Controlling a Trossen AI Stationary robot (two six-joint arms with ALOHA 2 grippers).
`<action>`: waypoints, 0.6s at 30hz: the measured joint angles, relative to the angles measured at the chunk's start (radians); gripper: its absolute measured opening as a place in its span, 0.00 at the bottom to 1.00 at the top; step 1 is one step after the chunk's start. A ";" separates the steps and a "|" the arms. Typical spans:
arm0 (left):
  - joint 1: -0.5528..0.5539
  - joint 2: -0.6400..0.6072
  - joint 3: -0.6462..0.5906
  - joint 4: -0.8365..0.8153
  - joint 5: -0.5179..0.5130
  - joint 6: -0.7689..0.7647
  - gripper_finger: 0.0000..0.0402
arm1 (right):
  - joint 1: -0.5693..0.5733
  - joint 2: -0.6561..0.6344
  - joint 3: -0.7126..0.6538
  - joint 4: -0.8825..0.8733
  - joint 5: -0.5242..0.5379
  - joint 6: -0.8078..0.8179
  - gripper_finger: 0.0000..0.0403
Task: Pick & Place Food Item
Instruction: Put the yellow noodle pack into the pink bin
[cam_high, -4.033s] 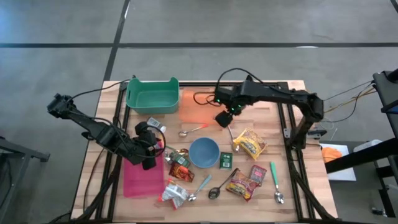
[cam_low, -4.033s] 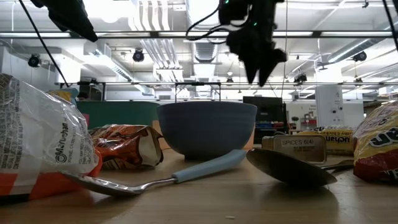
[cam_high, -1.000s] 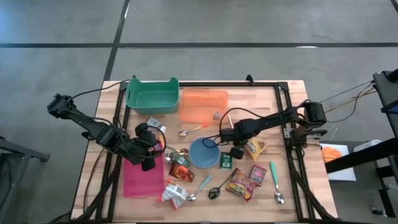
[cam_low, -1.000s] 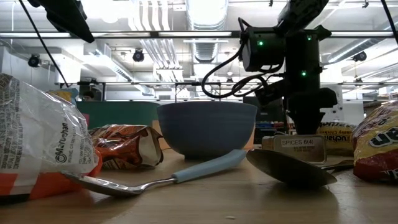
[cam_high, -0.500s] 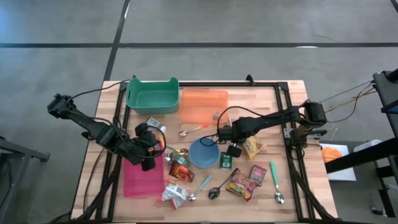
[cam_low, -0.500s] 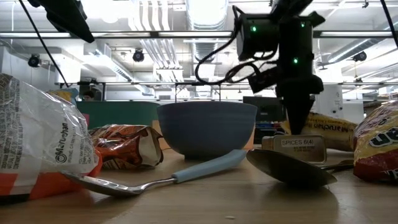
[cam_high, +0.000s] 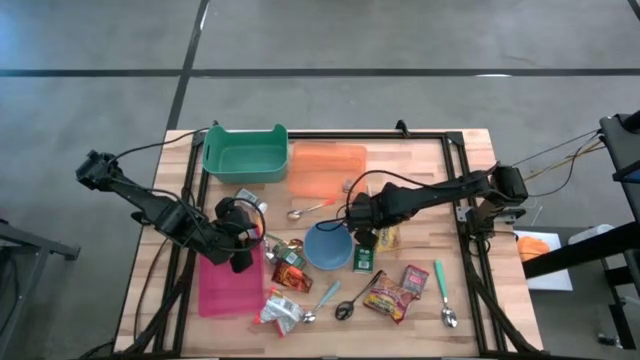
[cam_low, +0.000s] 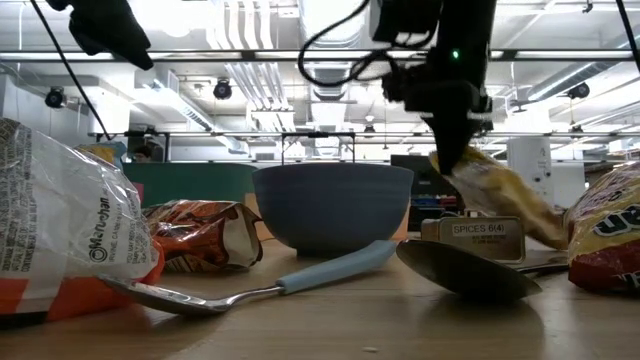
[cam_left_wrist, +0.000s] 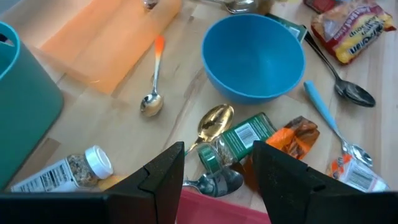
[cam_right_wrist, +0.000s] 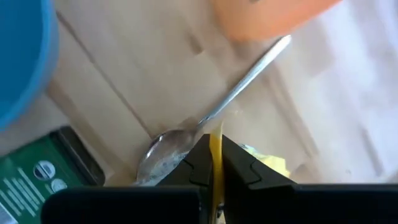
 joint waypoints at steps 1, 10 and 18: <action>0.000 0.000 0.000 0.000 -0.013 -0.001 0.48 | 0.006 -0.003 0.012 -0.016 0.018 0.015 0.02; -0.001 0.000 -0.075 0.107 -0.205 0.013 0.48 | 0.057 -0.095 0.077 -0.051 0.136 0.135 0.02; -0.001 0.000 -0.182 0.447 -0.263 0.184 0.48 | 0.098 -0.223 0.070 -0.027 0.297 0.294 0.02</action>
